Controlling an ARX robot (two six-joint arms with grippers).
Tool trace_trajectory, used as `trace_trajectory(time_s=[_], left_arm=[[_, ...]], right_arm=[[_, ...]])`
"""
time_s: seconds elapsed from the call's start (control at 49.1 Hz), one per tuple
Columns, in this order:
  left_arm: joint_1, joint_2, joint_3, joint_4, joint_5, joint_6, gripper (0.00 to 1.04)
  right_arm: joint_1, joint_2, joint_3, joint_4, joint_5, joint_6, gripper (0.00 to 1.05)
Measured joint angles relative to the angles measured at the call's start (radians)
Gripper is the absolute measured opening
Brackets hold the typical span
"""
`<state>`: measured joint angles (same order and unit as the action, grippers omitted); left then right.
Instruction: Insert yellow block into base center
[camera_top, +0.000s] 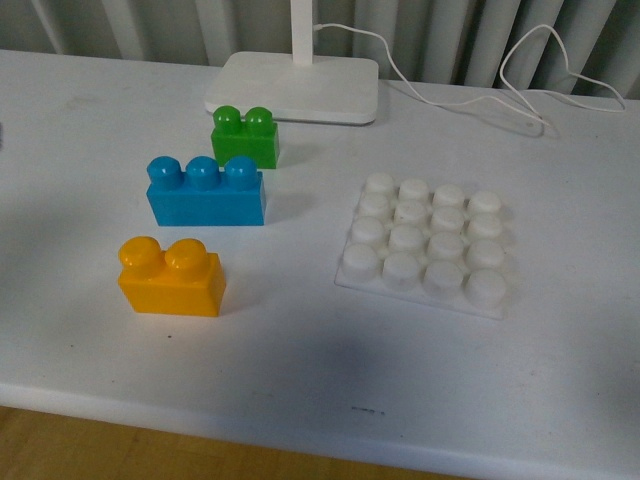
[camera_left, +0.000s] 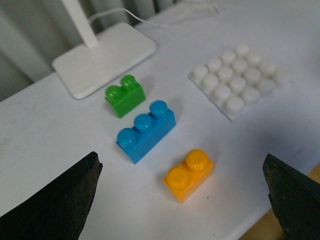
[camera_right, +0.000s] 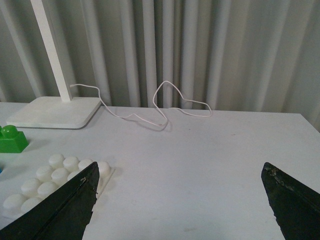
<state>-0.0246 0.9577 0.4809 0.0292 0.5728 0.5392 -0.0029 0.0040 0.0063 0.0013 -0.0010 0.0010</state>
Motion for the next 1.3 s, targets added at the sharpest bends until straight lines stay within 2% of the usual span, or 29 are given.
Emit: trace_trajectory(time_s=[0.081, 0.224, 0.387, 0.651, 1.018, 1.303], left_arm=[[-0.042, 0.141, 0.128, -0.174, 0.01, 0.214, 0.98], [-0.102, 0.313, 0.301, -0.421, 0.005, 0.471, 0.98], [-0.168, 0.524, 0.49, -0.657, -0.11, 0.758, 0.98], [-0.227, 0.762, 0.69, -0.74, -0.262, 0.928, 0.98], [-0.27, 0.882, 0.729, -0.711, -0.304, 0.941, 0.98], [-0.271, 0.927, 0.729, -0.682, -0.336, 0.953, 0.98]], right_arm=[[0.0, 0.0, 0.0, 0.0, 0.0, 0.0, 0.95], [0.0, 0.0, 0.0, 0.0, 0.0, 0.0, 0.95], [0.0, 0.0, 0.0, -0.001, 0.0, 0.0, 0.95], [0.0, 0.0, 0.0, -0.001, 0.0, 0.0, 0.95], [0.0, 0.0, 0.0, -0.001, 0.0, 0.0, 0.95], [0.0, 0.0, 0.0, -0.001, 0.0, 0.0, 0.95]])
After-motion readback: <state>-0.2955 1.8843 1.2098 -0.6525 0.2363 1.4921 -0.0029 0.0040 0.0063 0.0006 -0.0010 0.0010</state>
